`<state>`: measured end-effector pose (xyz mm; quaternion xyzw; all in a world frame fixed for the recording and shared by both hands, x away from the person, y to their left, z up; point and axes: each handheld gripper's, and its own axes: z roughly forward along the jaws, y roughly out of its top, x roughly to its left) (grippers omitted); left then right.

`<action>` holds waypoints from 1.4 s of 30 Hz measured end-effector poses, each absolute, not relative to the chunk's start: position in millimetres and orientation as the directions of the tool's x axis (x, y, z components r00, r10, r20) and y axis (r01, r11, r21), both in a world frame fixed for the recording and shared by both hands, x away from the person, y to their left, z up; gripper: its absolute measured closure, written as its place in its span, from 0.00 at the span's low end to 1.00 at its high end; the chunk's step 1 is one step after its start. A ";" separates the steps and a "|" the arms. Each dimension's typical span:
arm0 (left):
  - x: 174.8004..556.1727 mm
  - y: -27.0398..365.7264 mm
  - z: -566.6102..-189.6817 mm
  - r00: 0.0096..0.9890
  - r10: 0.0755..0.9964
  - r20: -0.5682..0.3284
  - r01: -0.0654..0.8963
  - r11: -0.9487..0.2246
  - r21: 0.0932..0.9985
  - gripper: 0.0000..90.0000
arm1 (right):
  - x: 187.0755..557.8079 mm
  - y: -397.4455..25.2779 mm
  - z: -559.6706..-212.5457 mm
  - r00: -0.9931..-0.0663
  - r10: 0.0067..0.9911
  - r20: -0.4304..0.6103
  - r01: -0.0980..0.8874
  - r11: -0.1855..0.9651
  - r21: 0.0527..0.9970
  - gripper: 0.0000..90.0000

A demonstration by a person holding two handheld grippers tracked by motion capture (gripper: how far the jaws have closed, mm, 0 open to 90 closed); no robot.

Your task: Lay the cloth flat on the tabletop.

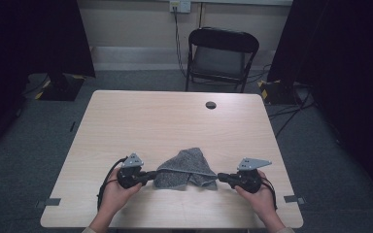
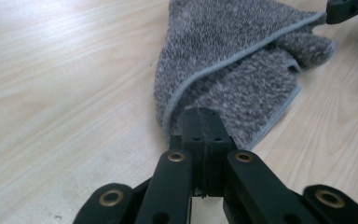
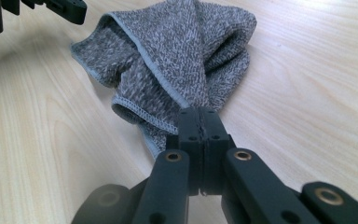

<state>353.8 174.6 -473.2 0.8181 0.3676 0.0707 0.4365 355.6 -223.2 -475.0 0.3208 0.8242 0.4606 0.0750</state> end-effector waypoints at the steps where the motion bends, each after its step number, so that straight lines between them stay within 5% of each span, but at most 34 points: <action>1: 354.8 175.0 -470.0 0.725 0.657 -0.208 0.534 -0.344 0.772 1.00 | 355.2 -223.1 -473.9 -0.783 0.597 0.174 0.460 0.369 0.808 1.00; 8: 354.2 175.7 -471.1 0.712 0.676 -0.192 0.529 -0.334 0.780 0.99 | 357.6 -220.7 -471.6 -0.782 0.597 0.178 0.463 0.365 0.808 1.00; 9: 354.2 175.7 -471.1 0.712 0.676 -0.192 0.529 -0.334 0.780 0.86 | 357.6 -220.7 -471.6 -0.782 0.597 0.178 0.463 0.365 0.808 1.00; 10: 354.5 176.5 -472.9 0.695 0.691 -0.199 0.530 -0.305 0.791 0.86 | 357.4 -220.6 -472.3 -0.783 0.597 0.176 0.462 0.368 0.807 1.00; 11: 354.0 178.0 -476.9 0.678 0.710 -0.188 0.523 -0.287 0.803 0.64 | 356.8 -221.2 -473.6 -0.783 0.594 0.183 0.466 0.366 0.805 1.00; 17: 345.3 171.3 -485.1 0.695 0.697 -0.177 0.537 -0.341 0.771 0.56 | 356.1 -221.3 -476.7 -0.784 0.593 0.183 0.469 0.371 0.802 0.99; 30: 348.9 162.8 -497.9 0.756 0.653 -0.029 0.434 -0.469 0.769 0.66 | 354.3 -220.1 -477.7 -0.790 0.588 0.175 0.461 0.382 0.801 0.99; 42: 347.8 157.2 -495.7 0.764 0.643 -0.053 0.450 -0.473 0.758 0.93 | 353.8 -220.1 -482.3 -0.786 0.592 0.180 0.468 0.378 0.799 1.00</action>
